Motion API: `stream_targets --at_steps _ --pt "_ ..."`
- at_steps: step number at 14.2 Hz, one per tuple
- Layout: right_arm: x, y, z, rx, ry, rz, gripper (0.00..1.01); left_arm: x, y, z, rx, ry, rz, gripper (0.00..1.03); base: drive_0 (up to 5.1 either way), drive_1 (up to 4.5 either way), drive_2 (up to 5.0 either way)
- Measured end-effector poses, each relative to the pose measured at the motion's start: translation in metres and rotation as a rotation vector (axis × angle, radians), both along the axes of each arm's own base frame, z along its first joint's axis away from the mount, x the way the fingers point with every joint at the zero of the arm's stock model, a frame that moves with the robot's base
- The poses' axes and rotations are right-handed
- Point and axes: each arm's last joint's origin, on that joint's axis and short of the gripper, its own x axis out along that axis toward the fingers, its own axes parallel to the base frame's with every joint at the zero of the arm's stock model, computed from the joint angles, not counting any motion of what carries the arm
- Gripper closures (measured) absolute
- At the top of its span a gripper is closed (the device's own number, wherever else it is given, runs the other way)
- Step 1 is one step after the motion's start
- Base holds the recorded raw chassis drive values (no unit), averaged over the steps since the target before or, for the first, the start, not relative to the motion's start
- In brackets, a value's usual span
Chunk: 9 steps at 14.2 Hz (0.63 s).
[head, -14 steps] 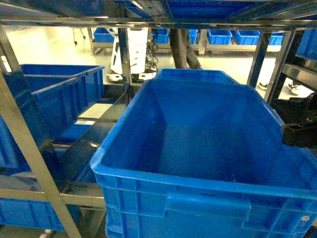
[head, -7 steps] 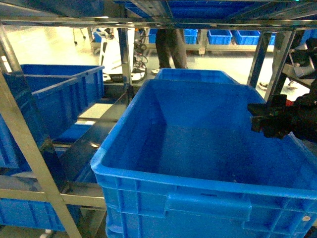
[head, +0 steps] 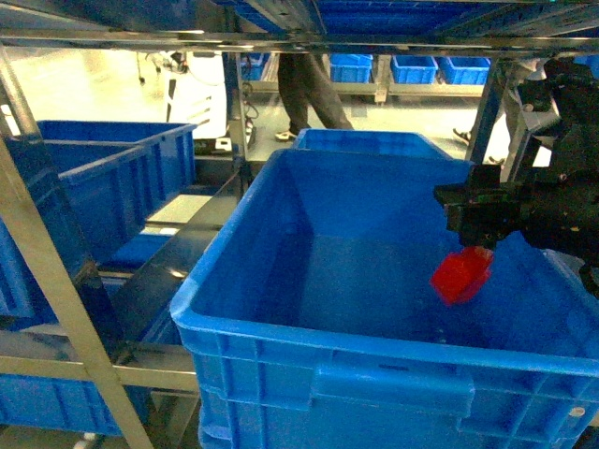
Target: Pick red block from blue box to shelf
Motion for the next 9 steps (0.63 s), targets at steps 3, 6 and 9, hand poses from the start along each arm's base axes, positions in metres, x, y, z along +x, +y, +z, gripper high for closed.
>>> stream_targets --at_steps 3,6,9 --pt "-0.015 0.006 0.011 0.009 -0.026 0.031 0.14 0.000 0.000 0.000 0.000 0.000 0.000 0.05 0.0 0.00 0.0" --pt "-0.030 0.014 0.008 0.011 -0.009 0.076 0.03 0.000 0.000 0.000 0.000 0.000 0.000 0.05 0.0 0.00 0.0" --pt "-0.053 0.012 0.026 0.026 -0.072 0.097 0.03 0.000 0.000 0.000 0.000 0.000 0.000 0.05 0.0 0.00 0.0"
